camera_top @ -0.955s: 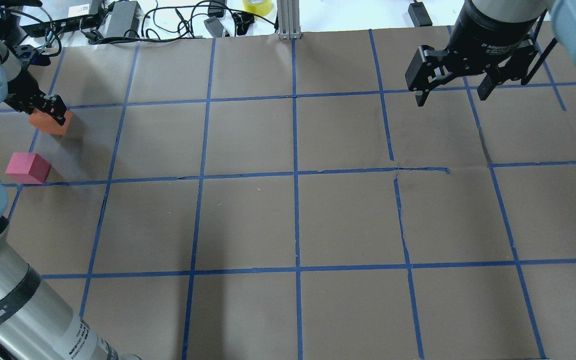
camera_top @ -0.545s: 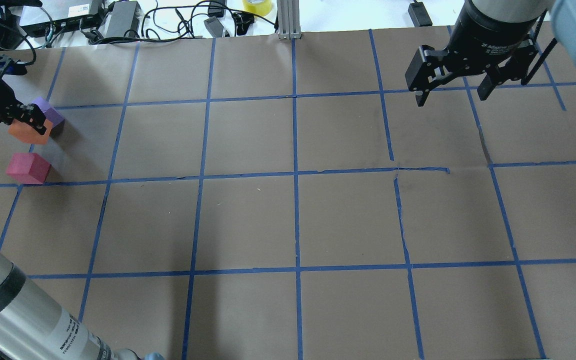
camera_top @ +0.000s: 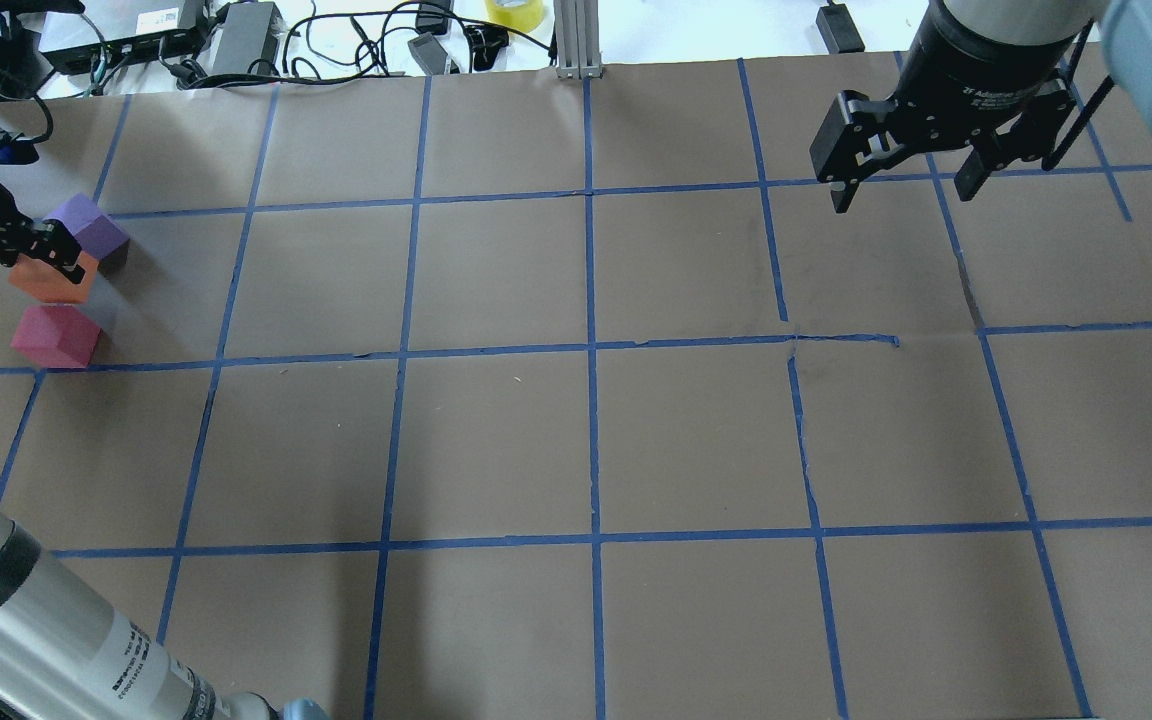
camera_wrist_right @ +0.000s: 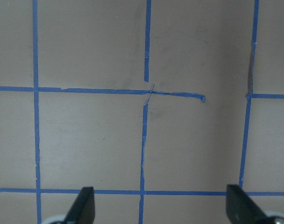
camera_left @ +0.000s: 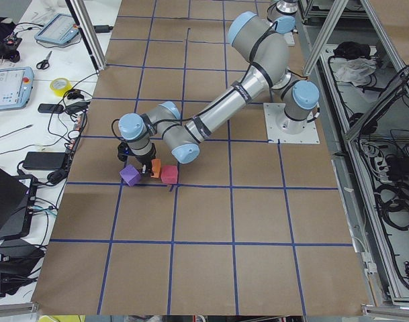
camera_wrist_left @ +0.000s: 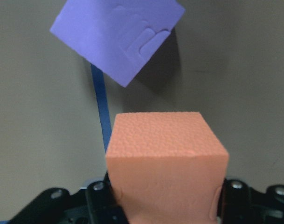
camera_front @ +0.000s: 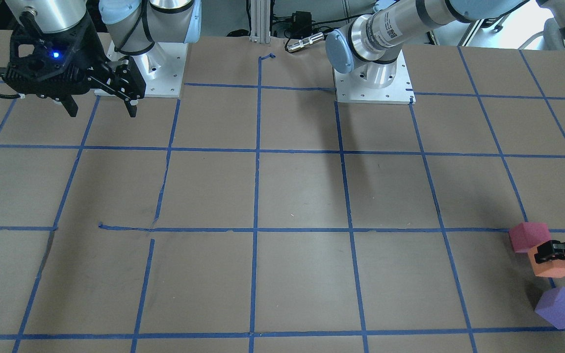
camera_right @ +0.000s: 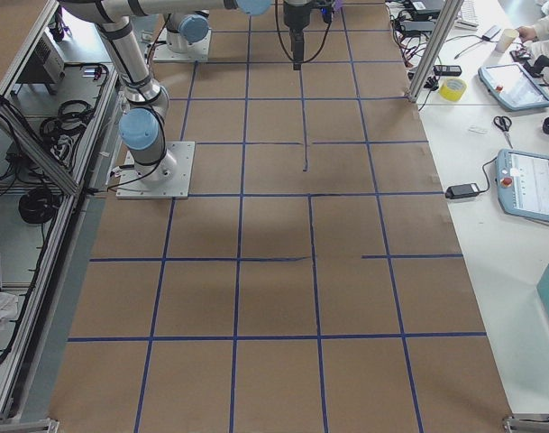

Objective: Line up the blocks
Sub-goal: 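Lower the orange cube between the purple and pink cubes with the left gripper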

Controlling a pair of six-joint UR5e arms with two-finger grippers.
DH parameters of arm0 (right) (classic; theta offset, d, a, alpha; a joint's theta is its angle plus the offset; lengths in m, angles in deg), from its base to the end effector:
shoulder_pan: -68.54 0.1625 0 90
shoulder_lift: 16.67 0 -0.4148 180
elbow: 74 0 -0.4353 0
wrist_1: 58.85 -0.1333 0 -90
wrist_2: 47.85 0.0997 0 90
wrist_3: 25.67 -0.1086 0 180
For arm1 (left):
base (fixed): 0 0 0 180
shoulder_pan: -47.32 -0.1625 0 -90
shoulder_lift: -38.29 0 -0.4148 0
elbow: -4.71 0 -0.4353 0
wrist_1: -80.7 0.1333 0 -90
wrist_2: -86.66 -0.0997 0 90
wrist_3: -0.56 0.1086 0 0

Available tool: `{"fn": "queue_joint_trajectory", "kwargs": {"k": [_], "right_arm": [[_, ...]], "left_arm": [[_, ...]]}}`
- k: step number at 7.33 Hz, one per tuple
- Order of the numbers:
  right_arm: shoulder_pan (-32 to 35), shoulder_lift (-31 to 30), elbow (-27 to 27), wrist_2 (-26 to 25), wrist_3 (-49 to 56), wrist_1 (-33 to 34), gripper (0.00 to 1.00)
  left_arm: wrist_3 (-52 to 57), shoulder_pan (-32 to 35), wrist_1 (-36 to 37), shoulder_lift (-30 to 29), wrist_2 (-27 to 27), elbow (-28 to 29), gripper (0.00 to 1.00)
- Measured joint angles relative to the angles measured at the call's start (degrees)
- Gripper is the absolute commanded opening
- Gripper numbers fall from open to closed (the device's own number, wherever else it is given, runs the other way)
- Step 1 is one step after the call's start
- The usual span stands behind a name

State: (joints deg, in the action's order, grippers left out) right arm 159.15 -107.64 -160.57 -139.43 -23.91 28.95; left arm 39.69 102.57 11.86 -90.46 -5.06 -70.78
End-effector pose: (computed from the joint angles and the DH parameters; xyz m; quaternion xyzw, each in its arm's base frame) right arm 0.1359 -0.5294 0.5060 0.0204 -0.9995 0.0191 0.0140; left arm 0.3208 -0.6906 0.1935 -0.0386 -0.9988 -0.0305 0.0042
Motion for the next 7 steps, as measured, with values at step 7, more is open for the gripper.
{"fn": "queue_joint_trajectory", "kwargs": {"k": [7], "right_arm": [[-0.01,0.00,0.00,-0.02,0.00,0.00,1.00]], "left_arm": [[-0.37,-0.06,3.78,-3.68,-0.73,-0.32,0.00]]}}
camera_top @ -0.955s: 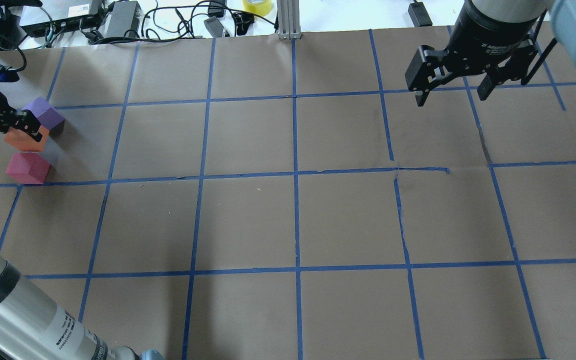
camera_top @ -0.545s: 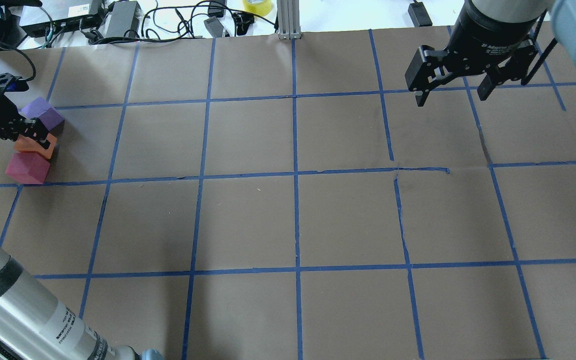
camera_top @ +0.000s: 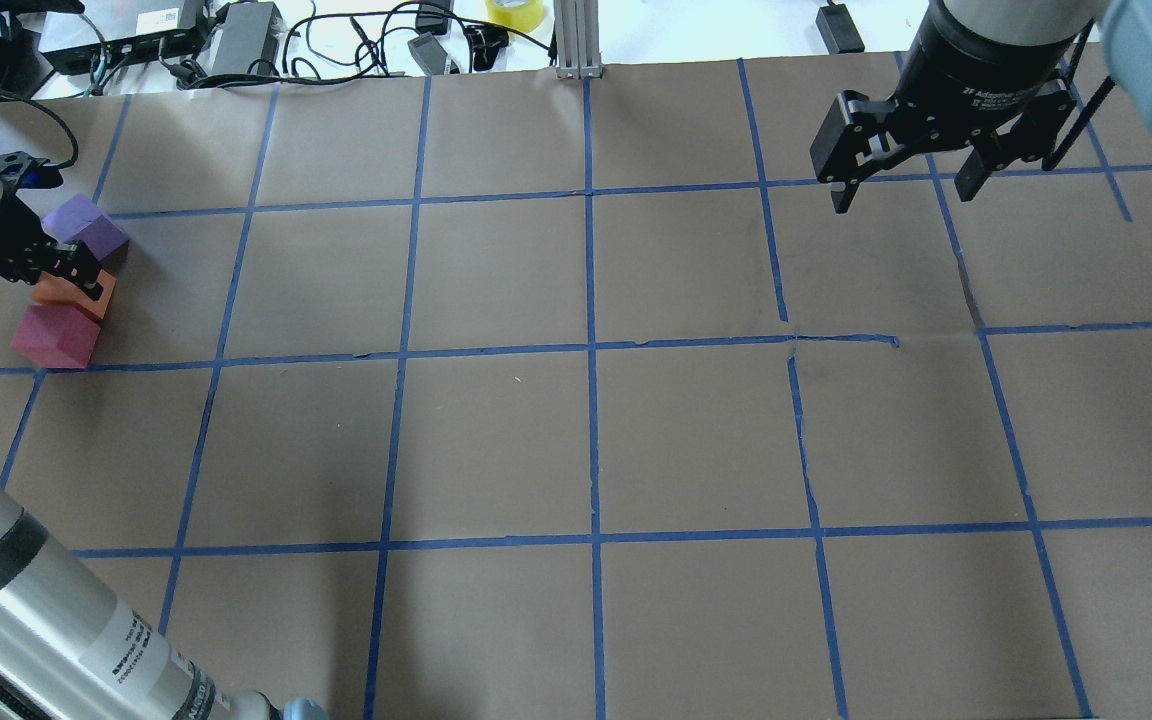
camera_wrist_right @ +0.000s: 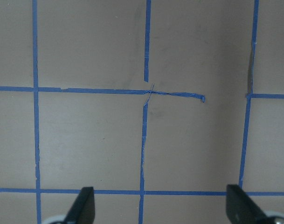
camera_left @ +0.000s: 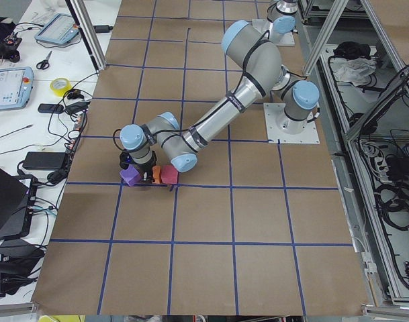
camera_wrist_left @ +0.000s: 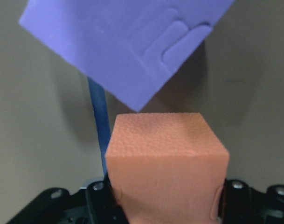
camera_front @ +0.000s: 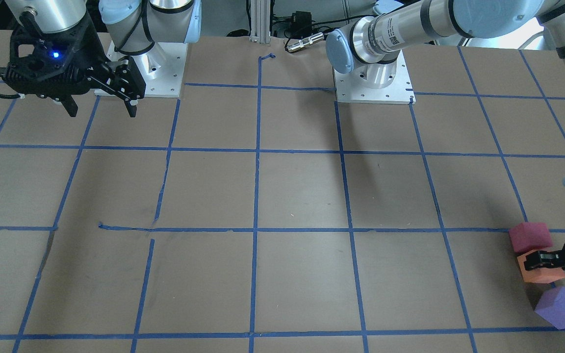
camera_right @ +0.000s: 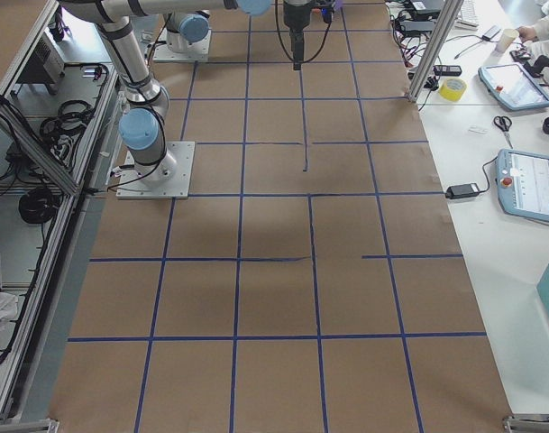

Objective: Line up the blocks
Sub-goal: 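Lower the orange cube between the purple and pink cubes with the left gripper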

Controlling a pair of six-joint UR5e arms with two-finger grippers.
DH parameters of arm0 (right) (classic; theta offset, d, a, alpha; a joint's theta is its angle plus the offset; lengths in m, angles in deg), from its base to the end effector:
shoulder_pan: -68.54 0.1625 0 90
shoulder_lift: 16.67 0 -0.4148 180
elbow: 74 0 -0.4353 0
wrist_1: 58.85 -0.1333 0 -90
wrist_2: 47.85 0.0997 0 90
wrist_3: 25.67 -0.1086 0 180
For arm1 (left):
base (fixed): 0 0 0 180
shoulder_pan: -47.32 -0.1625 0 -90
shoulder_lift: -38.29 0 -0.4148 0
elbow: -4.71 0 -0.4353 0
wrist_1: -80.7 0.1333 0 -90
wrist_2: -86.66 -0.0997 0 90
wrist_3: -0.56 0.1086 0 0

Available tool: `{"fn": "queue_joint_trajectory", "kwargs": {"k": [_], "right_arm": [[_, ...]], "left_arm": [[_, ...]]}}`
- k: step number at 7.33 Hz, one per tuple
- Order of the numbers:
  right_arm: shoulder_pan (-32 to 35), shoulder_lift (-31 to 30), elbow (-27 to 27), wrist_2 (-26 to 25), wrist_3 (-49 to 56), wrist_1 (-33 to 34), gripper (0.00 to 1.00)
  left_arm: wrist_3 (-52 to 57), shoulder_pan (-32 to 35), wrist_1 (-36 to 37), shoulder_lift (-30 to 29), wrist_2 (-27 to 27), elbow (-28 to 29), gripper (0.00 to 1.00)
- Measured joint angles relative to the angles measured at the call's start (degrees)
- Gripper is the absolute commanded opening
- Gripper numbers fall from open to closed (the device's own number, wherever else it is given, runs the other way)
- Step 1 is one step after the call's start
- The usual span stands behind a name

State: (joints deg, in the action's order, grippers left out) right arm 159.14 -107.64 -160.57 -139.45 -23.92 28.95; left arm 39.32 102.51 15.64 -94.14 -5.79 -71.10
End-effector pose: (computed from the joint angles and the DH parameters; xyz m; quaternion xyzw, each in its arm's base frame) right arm 0.1358 -0.5294 0.5060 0.0202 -0.9995 0.0191 0.0142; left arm 0.3263 -0.6947 0.1486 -0.0351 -0.9987 -0.0359 0.0001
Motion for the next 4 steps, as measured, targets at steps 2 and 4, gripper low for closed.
{"fn": "queue_joint_trajectory", "kwargs": {"k": [2,4], "right_arm": [[-0.06,0.00,0.00,0.01,0.00,0.04,1.00],[-0.07,0.00,0.00,-0.01,0.00,0.05,1.00]], "left_arm": [[0.16,0.05,1.49,-0.21,0.42,-0.23,1.00],[0.59,0.11,3.81,-0.29,0.25,-0.40,1.00]]}}
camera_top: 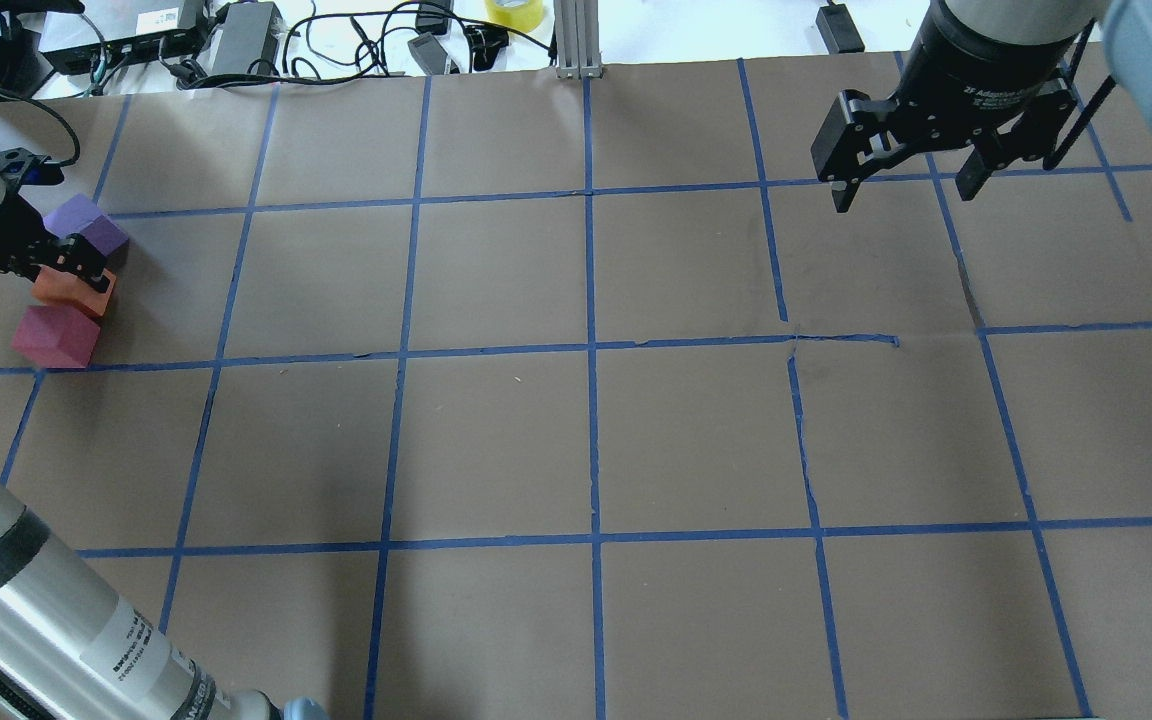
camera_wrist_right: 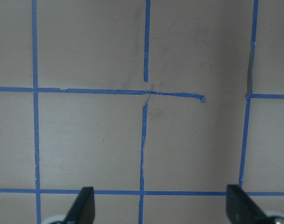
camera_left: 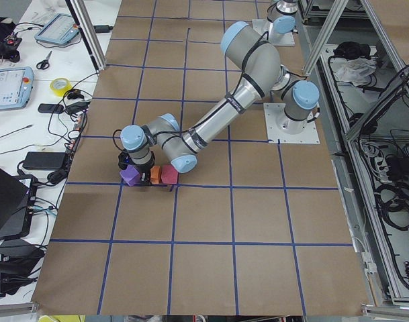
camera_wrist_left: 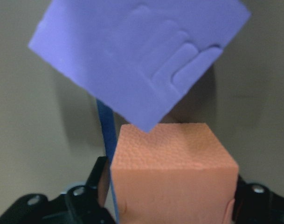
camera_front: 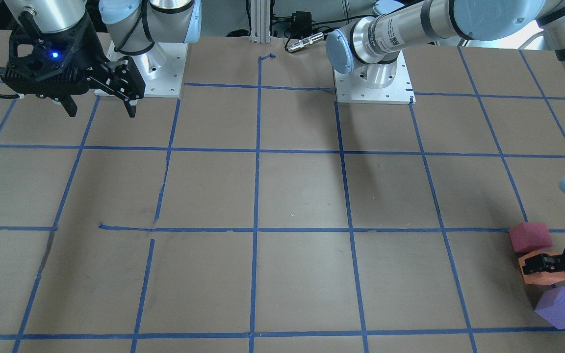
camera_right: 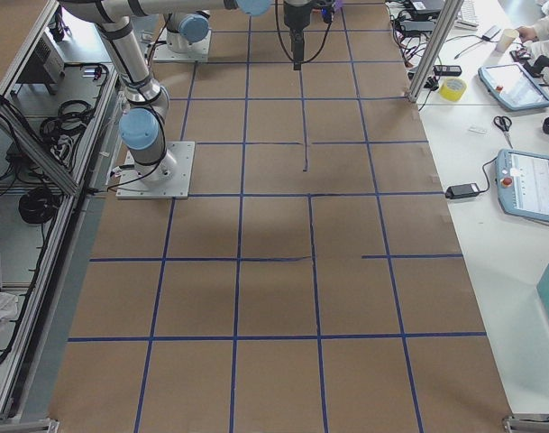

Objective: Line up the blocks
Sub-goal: 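Lower the orange cube between the purple and pink cubes with the left gripper, then open the left gripper and lift it away from the cubes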

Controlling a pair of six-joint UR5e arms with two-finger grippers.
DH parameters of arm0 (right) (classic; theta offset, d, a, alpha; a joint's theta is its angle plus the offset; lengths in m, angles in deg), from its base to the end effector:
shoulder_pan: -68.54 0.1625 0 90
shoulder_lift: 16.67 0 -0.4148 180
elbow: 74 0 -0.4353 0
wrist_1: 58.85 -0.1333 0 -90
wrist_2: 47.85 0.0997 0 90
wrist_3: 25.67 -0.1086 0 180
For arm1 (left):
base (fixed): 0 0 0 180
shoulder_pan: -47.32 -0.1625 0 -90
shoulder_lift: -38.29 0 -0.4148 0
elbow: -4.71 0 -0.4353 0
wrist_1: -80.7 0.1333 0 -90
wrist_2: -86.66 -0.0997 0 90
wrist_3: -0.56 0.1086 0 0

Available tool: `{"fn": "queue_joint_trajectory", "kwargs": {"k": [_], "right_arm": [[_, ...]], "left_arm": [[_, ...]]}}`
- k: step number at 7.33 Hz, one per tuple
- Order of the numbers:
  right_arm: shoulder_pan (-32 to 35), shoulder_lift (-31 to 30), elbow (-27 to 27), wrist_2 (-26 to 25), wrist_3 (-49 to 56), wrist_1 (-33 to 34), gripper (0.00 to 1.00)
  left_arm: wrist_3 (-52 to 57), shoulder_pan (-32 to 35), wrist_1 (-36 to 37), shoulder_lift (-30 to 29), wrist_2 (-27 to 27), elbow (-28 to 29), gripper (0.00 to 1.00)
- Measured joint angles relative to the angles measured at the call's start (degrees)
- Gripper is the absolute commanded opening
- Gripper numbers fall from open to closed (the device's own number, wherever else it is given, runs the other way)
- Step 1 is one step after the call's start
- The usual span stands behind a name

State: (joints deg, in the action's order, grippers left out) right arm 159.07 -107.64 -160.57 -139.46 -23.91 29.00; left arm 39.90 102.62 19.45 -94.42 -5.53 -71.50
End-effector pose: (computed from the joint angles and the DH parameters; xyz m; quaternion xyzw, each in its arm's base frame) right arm 0.1352 -0.5297 0.5061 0.0197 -0.9995 0.0195 0.0143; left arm 0.3275 -0.6998 0.1480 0.0405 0.9990 0.0127 0.0144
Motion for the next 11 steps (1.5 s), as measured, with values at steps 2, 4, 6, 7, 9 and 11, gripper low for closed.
{"fn": "queue_joint_trajectory", "kwargs": {"k": [2,4,6,7,9,11], "right_arm": [[0.01,0.00,0.00,-0.04,0.00,-0.04,1.00],[0.04,0.00,0.00,-0.07,0.00,-0.06,1.00],[0.07,-0.01,0.00,-0.13,0.00,-0.07,1.00],[0.07,-0.01,0.02,-0.21,0.00,-0.06,1.00],[0.01,-0.02,0.10,-0.44,0.00,-0.10,1.00],[0.00,-0.03,0.24,-0.43,0.00,-0.07,1.00]], "left_arm": [[0.03,0.97,0.18,2.28,0.20,-0.46,1.00],[0.08,2.93,-0.26,9.29,1.53,-5.07,1.00],[-0.03,3.62,-6.14,21.66,2.09,-10.69,1.00],[-1.47,3.81,-13.56,28.17,2.80,-11.68,1.00],[-8.28,7.84,-25.58,39.46,5.39,-11.58,1.00],[-17.15,16.11,-30.43,44.77,4.18,-11.08,1.00]]}}
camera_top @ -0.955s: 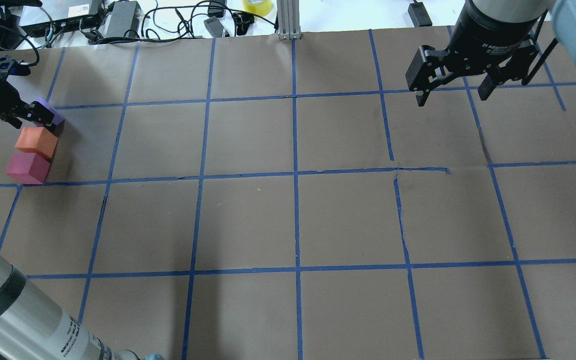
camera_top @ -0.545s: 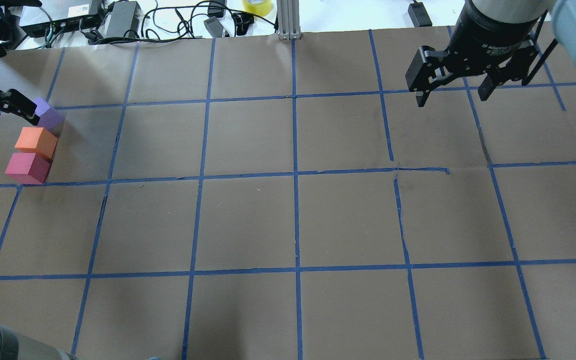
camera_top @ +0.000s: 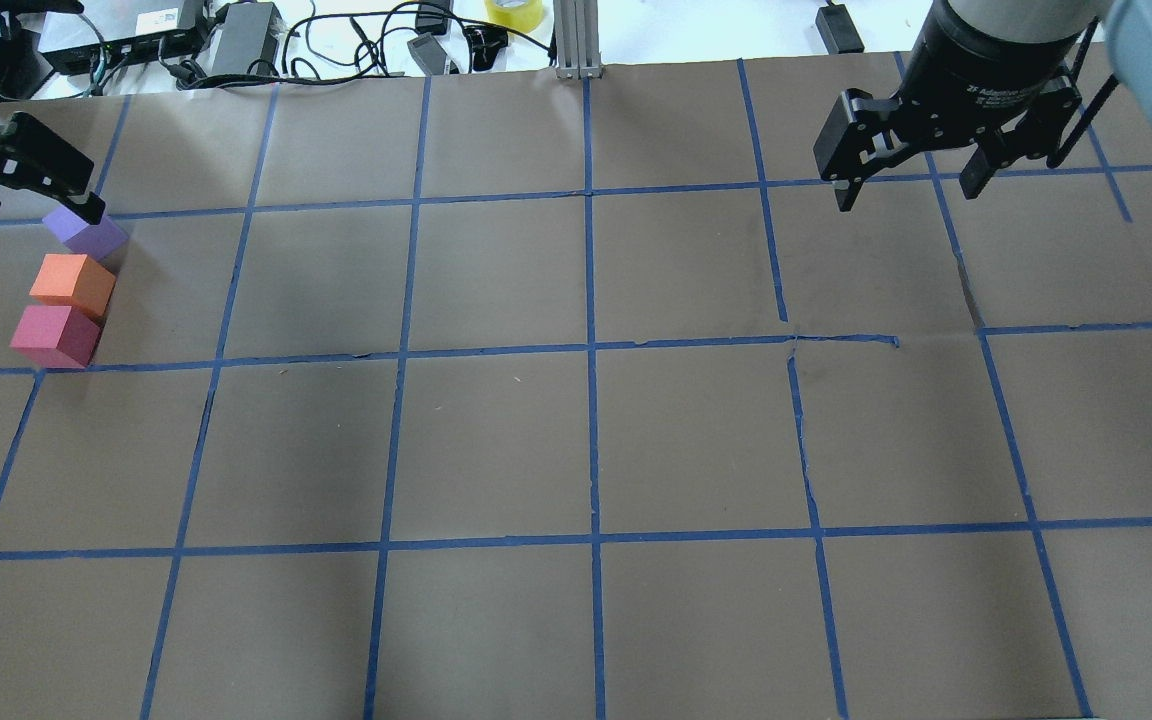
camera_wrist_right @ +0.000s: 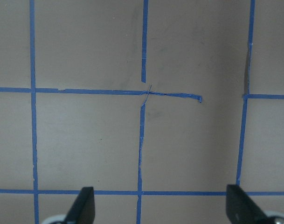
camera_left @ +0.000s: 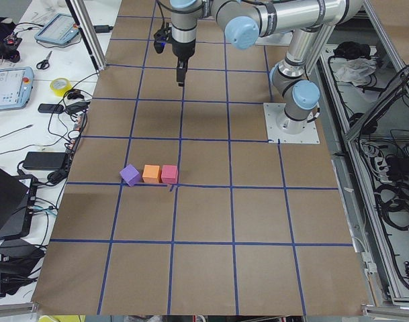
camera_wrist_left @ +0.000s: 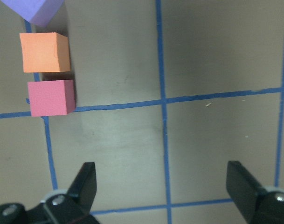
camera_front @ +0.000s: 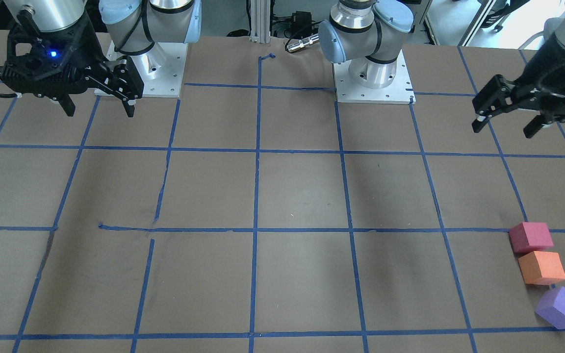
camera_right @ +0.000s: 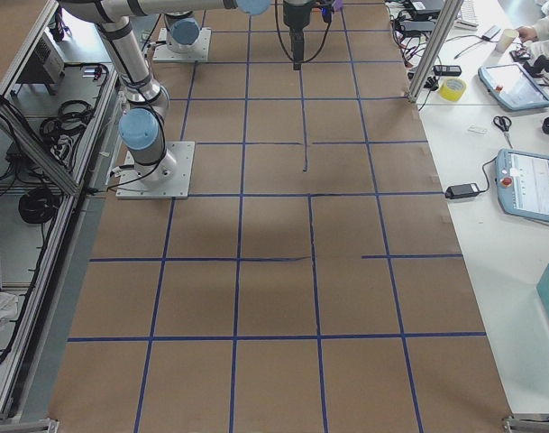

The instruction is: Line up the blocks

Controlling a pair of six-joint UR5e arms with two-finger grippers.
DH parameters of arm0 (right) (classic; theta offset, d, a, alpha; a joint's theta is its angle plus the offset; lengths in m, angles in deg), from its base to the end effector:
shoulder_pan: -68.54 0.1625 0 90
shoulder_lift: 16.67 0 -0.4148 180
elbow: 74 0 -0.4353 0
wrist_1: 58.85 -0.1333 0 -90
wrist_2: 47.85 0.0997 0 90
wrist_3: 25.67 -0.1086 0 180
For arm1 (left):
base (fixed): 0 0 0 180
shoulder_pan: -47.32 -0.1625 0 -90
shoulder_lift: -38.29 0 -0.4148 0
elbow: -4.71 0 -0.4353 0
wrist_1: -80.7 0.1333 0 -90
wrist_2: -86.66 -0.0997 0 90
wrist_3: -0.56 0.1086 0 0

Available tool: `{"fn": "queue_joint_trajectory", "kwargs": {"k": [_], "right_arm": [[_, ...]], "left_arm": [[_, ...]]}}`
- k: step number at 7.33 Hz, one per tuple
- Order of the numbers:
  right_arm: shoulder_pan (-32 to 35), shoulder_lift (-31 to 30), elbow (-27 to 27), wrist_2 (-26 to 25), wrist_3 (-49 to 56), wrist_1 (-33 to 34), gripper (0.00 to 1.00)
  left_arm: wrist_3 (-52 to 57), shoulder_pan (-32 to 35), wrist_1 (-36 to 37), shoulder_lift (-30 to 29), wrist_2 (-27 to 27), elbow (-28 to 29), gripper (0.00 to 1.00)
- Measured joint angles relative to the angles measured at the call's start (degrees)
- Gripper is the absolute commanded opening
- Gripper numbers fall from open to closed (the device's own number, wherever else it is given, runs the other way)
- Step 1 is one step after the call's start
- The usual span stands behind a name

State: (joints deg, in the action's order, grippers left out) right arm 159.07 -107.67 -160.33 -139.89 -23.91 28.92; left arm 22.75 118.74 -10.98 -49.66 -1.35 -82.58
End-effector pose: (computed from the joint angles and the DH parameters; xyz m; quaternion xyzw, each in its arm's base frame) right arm 0.1343 -0.5296 0.5085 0.0196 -0.9994 0.0211 0.0180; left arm 0.0371 -0.5407 0.5101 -0.0319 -0.9990 0.0312 0.0069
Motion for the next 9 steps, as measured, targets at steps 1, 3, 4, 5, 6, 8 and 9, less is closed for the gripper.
{"fn": "queue_joint_trajectory", "kwargs": {"k": [1,3,4,5,6,8,9], "right_arm": [[0.00,0.00,0.06,-0.04,0.00,0.00,1.00],[0.00,0.00,0.13,0.02,0.06,0.01,1.00],[0.00,0.01,0.16,0.14,0.10,0.05,1.00],[0.00,0.03,0.21,0.25,0.14,0.11,1.00],[0.00,0.03,0.25,0.30,0.16,0.12,1.00],[0.02,0.03,0.26,0.33,0.17,0.12,1.00],[0.03,0.03,0.24,0.32,0.17,0.12,1.00]], "left_arm": [[-6.73,4.51,-0.93,0.97,-0.26,-0.03,1.00],[-20.52,15.93,3.60,0.24,-1.03,-0.48,1.00],[-26.98,21.08,5.79,-0.48,-1.47,-0.99,1.00],[-31.53,24.63,6.87,-1.00,-1.74,-1.79,1.00],[-31.91,26.31,7.32,-1.23,-1.85,-2.33,1.00],[-31.30,27.06,7.49,-1.37,-1.90,-2.72,1.00],[-31.35,27.14,7.45,-1.26,-1.93,-2.79,1.00]]}}
